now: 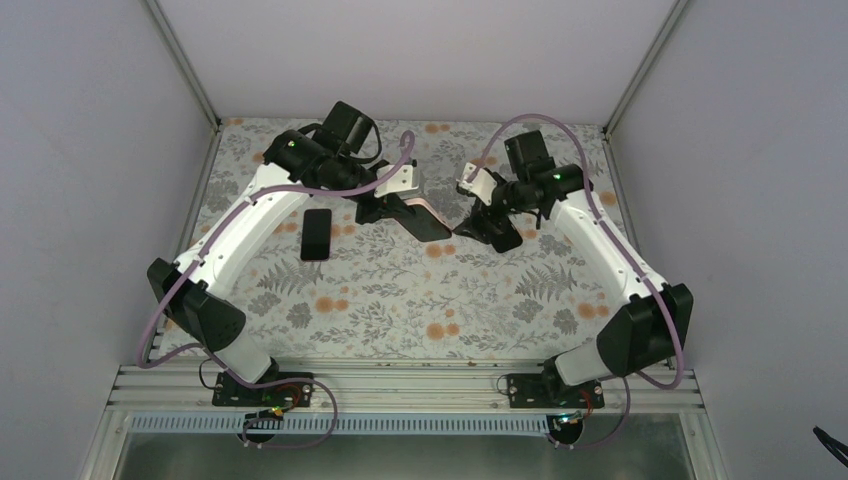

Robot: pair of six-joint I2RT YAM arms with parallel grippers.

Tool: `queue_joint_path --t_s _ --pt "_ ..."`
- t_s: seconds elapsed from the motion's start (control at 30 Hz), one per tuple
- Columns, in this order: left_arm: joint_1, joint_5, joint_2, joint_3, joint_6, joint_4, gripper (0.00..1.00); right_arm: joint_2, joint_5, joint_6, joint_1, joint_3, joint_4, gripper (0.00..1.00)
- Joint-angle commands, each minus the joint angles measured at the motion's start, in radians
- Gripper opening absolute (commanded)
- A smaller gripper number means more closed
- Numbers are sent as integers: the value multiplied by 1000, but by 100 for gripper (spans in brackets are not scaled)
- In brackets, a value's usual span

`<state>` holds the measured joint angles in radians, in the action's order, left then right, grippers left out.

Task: Take the phone out of the phone case
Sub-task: Remove the phone case from the phone.

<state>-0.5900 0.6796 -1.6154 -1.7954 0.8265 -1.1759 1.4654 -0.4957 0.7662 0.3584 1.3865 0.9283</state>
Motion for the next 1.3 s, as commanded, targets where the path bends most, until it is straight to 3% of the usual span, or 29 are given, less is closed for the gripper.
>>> queue_joint_path --t_s 0.0,0.2,0.53,0.77,1.27 --pt "-8 116 25 -23 9 15 2 99 273 -70 -41 86 -185 99" --pt "-8 107 47 5 10 25 2 247 354 -81 -78 190 -178 98" --pt "-7 82 47 5 15 32 2 -32 -30 36 -60 60 34 98" --pt "-6 90 34 -13 10 33 2 -108 -47 18 6 -7 90 95" --pt "-5 90 35 -16 -3 34 2 -105 -83 -12 28 -112 -10 93"
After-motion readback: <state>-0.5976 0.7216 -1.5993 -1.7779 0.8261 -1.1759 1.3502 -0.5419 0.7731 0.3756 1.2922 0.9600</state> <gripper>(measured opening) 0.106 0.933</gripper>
